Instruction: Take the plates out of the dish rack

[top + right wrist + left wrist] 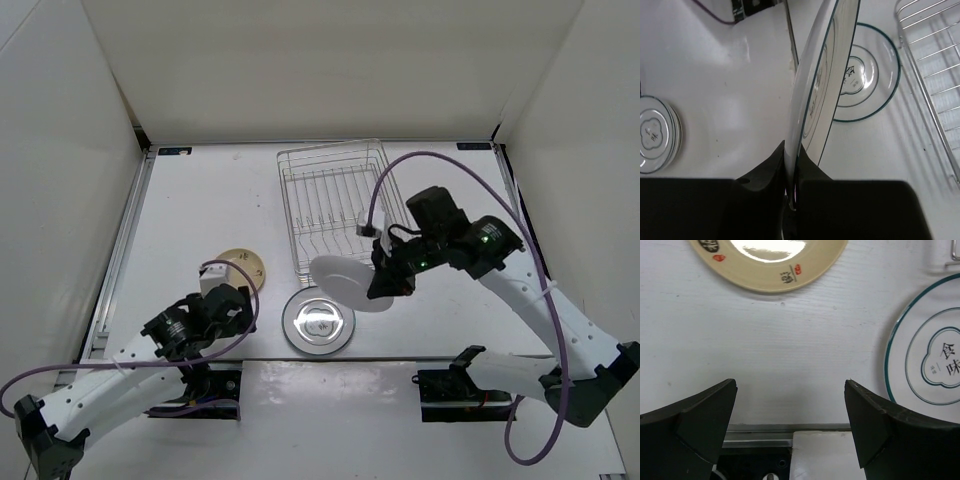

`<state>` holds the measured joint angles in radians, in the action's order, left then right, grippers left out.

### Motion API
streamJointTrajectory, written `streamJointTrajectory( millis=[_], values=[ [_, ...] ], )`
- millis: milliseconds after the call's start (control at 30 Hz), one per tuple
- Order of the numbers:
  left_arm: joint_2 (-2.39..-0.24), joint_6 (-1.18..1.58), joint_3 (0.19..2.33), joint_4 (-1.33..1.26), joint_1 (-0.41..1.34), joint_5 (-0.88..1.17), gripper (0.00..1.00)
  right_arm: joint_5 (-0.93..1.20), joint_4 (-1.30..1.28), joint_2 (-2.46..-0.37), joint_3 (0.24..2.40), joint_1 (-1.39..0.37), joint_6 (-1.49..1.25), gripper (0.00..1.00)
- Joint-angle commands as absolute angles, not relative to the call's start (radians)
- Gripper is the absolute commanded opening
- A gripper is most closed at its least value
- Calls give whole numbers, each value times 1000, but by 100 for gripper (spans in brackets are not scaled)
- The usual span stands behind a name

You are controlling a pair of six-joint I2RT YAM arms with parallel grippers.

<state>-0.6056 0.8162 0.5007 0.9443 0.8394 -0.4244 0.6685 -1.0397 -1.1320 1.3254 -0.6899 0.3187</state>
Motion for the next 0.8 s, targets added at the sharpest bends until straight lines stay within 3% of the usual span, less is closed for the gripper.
streamJointTrajectory(
  millis=[0,267,400,767],
  values=[
    [-563,851,534,1043,834,-500,100,649,-1026,-1111,1287,-768,388,0],
    [-526,882,554,1106,833,-554,100,255,-962,-1163,1252,-1052,509,0],
    [-564,890,566,1112,831,-552,100,-59,-835,-1186,1209,-1146,534,0],
    [-627,874,604,1094,833,-557,100,-207,-609,-1261,1054,-1249,532,0]
  ],
)
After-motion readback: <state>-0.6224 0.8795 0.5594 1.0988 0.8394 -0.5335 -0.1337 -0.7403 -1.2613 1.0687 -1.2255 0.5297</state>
